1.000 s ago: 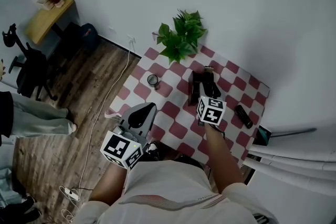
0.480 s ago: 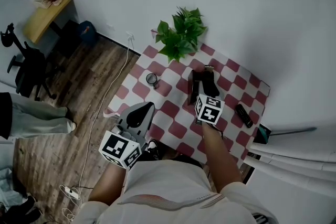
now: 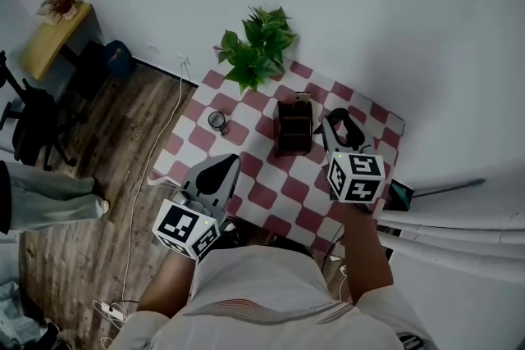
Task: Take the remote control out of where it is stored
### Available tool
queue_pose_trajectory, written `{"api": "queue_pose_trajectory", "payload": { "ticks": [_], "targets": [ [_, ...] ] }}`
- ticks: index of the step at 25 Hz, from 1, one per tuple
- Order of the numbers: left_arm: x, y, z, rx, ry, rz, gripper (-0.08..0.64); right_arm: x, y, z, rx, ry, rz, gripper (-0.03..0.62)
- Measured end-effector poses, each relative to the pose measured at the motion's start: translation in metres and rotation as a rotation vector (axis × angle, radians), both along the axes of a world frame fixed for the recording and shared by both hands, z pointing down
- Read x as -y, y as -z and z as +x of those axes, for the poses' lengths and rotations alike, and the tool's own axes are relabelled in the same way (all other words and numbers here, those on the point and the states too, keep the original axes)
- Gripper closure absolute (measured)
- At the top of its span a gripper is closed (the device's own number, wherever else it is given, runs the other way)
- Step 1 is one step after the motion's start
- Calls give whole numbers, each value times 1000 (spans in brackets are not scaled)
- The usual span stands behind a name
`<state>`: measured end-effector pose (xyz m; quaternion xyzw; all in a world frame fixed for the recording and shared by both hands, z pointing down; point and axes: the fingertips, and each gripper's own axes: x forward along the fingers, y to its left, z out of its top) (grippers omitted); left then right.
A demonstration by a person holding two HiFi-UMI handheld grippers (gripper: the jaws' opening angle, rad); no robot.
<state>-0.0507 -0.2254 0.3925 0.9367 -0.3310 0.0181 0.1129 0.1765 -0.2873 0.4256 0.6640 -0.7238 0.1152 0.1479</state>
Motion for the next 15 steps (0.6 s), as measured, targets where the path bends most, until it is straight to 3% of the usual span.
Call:
{"api": "queue_pose_trajectory", "payload": {
  "ticks": [5, 12, 15],
  "targets": [
    [-7, 2, 22, -9, -53, 8, 554, -32, 0, 40, -114, 75, -153, 402],
    [-19, 4, 51, -6, -103, 9, 554, -78, -73, 97, -296, 187, -529, 405],
    [-23, 2, 63, 0, -118, 0, 554, -100, -115, 110, -327, 261, -716, 405]
  ]
}}
